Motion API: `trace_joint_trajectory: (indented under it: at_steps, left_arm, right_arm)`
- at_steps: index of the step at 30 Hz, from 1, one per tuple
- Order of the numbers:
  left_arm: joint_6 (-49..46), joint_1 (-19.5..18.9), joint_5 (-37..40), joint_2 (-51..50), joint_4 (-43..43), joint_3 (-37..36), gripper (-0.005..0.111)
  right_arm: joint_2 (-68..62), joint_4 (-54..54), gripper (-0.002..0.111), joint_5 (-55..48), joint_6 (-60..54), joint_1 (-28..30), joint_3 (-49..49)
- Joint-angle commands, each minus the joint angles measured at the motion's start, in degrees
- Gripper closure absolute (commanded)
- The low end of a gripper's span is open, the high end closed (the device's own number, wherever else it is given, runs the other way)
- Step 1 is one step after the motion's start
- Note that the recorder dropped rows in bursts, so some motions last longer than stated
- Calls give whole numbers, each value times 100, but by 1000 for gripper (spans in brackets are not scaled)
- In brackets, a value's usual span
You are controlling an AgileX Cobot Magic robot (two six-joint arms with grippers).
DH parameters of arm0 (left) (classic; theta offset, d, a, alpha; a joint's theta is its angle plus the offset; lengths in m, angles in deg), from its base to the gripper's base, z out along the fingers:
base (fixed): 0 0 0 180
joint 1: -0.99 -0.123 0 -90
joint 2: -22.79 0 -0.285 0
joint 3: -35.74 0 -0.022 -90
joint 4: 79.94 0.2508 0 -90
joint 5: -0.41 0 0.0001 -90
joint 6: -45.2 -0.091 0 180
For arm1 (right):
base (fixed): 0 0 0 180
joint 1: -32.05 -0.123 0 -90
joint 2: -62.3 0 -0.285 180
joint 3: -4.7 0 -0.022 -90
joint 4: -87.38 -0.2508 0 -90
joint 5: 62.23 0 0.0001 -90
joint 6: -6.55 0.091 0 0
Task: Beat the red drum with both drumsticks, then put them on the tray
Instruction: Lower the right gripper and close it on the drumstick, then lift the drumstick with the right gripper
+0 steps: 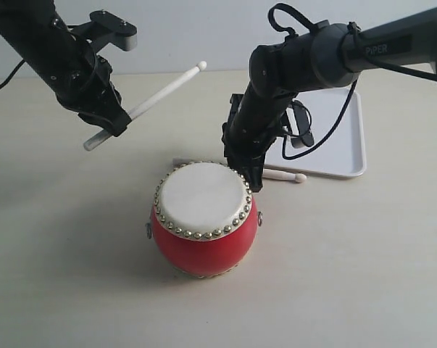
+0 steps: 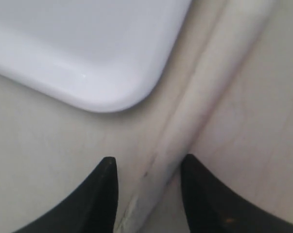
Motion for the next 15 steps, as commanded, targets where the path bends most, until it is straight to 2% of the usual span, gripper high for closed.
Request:
trace_joint_trajectory:
  at_steps: [1,6,15]
  left_arm:
    - [21,-7,-35,5,-24,-17,107]
    - [21,-7,-35,5,-24,-17,107]
    - [8,-7,-124,5,-24,-17,107]
  right_arm:
    - [-71,82,83,4,41,-5,4]
    - [-71,82,107,16,41,-5,4]
    - [173,121,108,142,30,-5,4]
